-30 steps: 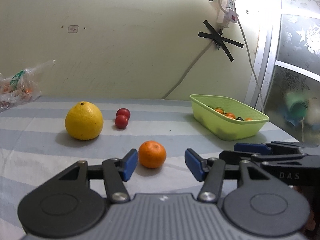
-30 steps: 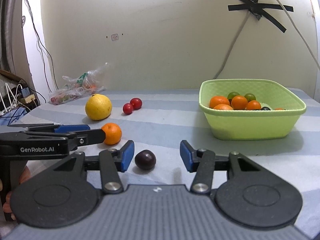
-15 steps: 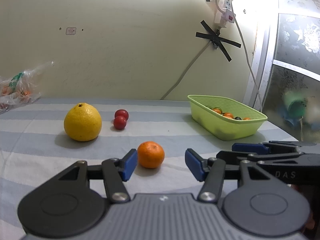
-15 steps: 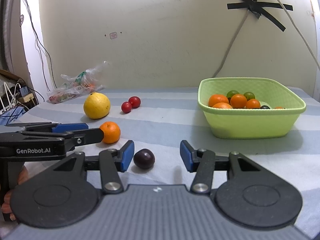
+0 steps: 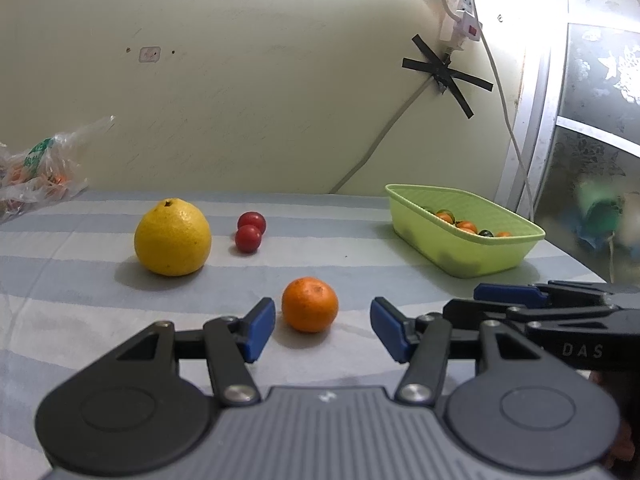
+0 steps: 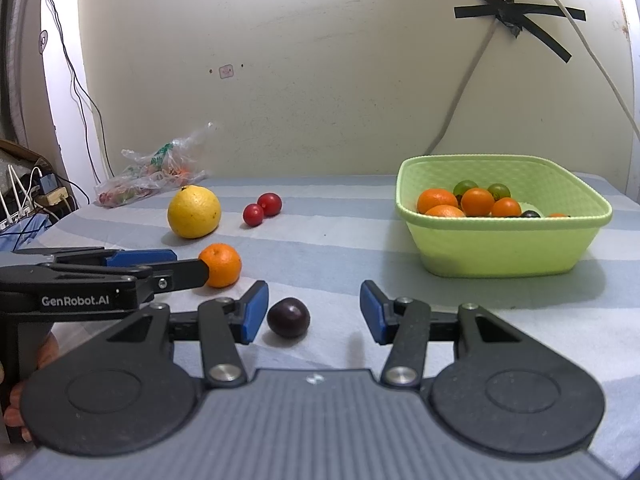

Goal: Organize fruits

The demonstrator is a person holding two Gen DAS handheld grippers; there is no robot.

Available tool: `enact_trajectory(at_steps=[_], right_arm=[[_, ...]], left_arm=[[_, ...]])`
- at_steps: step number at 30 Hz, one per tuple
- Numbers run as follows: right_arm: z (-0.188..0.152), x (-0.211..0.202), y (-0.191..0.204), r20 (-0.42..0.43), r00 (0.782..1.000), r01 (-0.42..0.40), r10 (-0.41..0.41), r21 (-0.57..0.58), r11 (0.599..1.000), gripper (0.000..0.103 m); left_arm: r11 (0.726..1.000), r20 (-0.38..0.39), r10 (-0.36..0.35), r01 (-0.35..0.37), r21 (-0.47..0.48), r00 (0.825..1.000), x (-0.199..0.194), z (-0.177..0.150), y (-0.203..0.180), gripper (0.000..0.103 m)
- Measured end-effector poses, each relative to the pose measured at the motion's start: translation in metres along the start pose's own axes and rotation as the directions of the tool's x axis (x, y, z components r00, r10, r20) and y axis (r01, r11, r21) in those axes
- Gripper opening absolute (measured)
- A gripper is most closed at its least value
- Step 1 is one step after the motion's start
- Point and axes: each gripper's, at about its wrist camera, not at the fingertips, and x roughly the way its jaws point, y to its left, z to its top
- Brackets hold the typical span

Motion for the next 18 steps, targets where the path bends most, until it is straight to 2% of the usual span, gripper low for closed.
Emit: enact_trajectory(at_steps=[10, 18], right_arm=[[-0.0007, -0.0007, -0.0009, 0.004, 1.0, -0.01, 0.01, -0.005, 1.0, 0.054], [-0.0008, -0.0047, -0.0002, 0.02, 1.0, -0.016, 0.016, -0.01, 1.0, 0.058]], left_arm=[[0.999, -0.025, 0.027, -0.028, -0.026, 0.999, 0.0042, 0.0005, 0.0028, 0.054], [0.998, -0.032, 0.046, -0.047, -0.033, 0.998, 0.0052, 0.001, 0.0019, 0.054]])
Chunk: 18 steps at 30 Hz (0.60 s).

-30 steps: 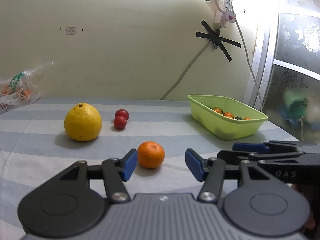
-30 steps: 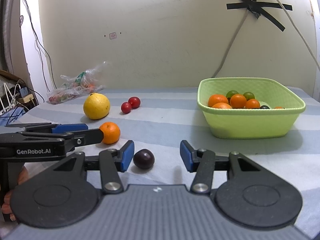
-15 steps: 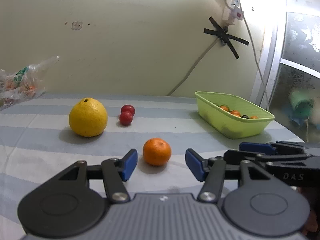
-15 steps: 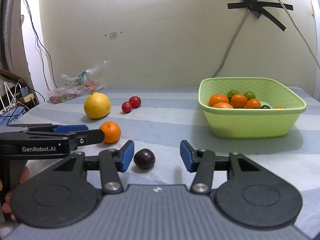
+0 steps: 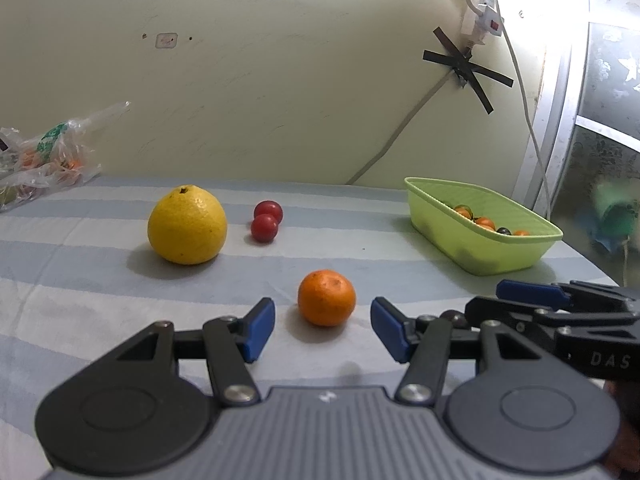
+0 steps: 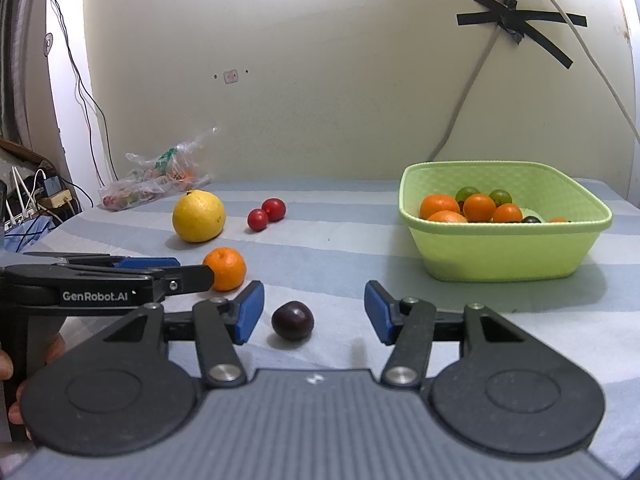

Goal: Organize fruits

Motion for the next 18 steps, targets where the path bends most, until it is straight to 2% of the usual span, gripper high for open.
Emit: enact_trajectory(at_steps=[18], right_arm=[[-0.0002, -0.0016, 0.0039, -0.01, 1.0, -0.006, 0.006, -0.018, 1.0, 0.058]], left_arm=[[1.0, 0.01, -0.006, 0.006, 0.004, 1.0, -0.0019, -0.0006, -0.0003, 0.054]])
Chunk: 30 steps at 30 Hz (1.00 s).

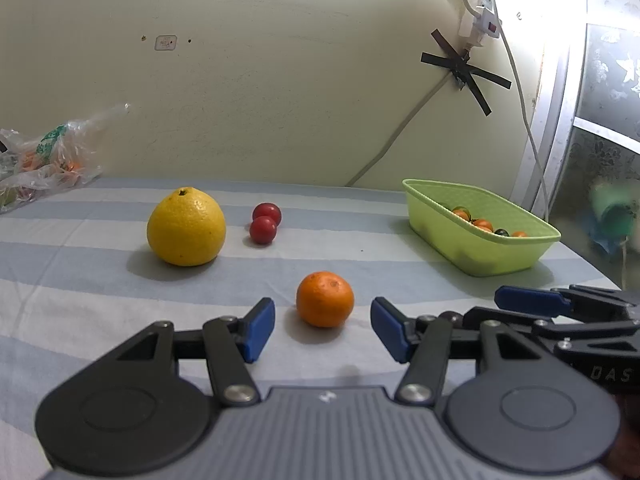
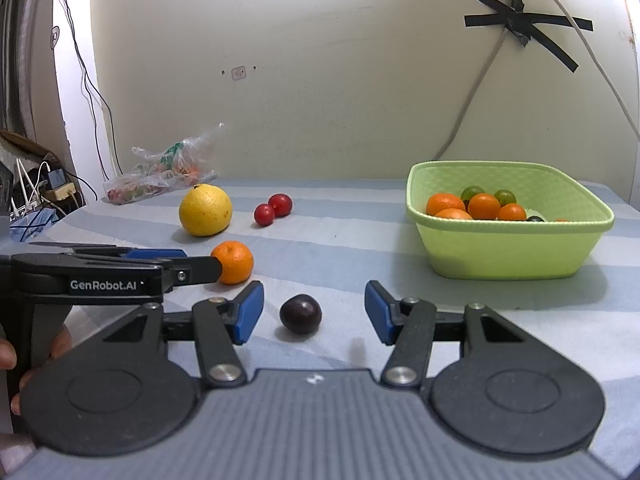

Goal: Organize fruits

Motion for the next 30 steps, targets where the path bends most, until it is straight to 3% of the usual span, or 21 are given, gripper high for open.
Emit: enact_trajectory(at_steps=[30], right_arm=[[0.0, 0.0035, -0.0033, -0.019, 1.0, -0.007, 0.007, 0.003, 1.0, 0.058]], left_arm=[[0.999, -0.003, -0.044, 0.044, -0.002, 0.999, 0.0011, 0.0013, 0.0034, 0.055]])
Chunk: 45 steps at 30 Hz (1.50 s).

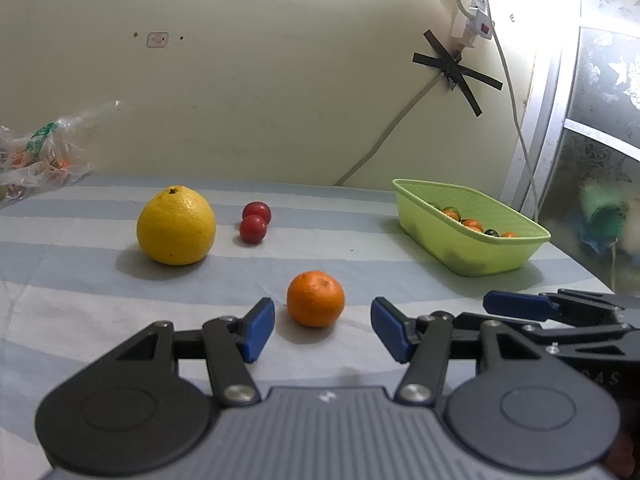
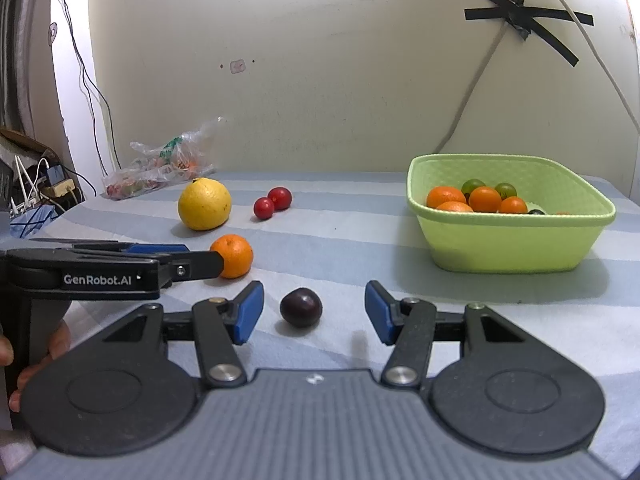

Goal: Organize fruits

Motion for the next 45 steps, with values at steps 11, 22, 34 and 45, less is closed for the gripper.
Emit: enact_trajectory(at_steps=[11, 22, 34, 45], right_arm=[[-0.001, 0.0, 0.001, -0.003, 1.0, 0.019, -0.019, 0.011, 1.0, 0.058], [0.0, 0.003, -0.002, -0.011, 1.0, 0.025, -0.025, 0.034, 0.999, 0.058], [0.001, 0.011, -0.01, -0.045, 0.999, 0.018, -0.015, 0.082, 0.996, 0.058], [0.002, 0.012, -0.015, -0.061, 0.998, -0.013, 0.019, 0.089, 0.996, 0.058]], left_arm=[[0.999, 0.017, -0.036, 0.036, 0.011, 0.999, -0.003, -0.001, -0.001, 0.055], [0.998, 0.009, -0.06, 0.059, 0.023, 0.998, -0.001, -0.001, -0.002, 0.056], [0.986, 0.088, -0.15, 0.143, 0.081, 0.985, -0.01, -0.003, -0.008, 0.059], [0.987, 0.072, -0.157, 0.155, 0.038, 0.985, -0.006, 0.001, -0.004, 0.06]])
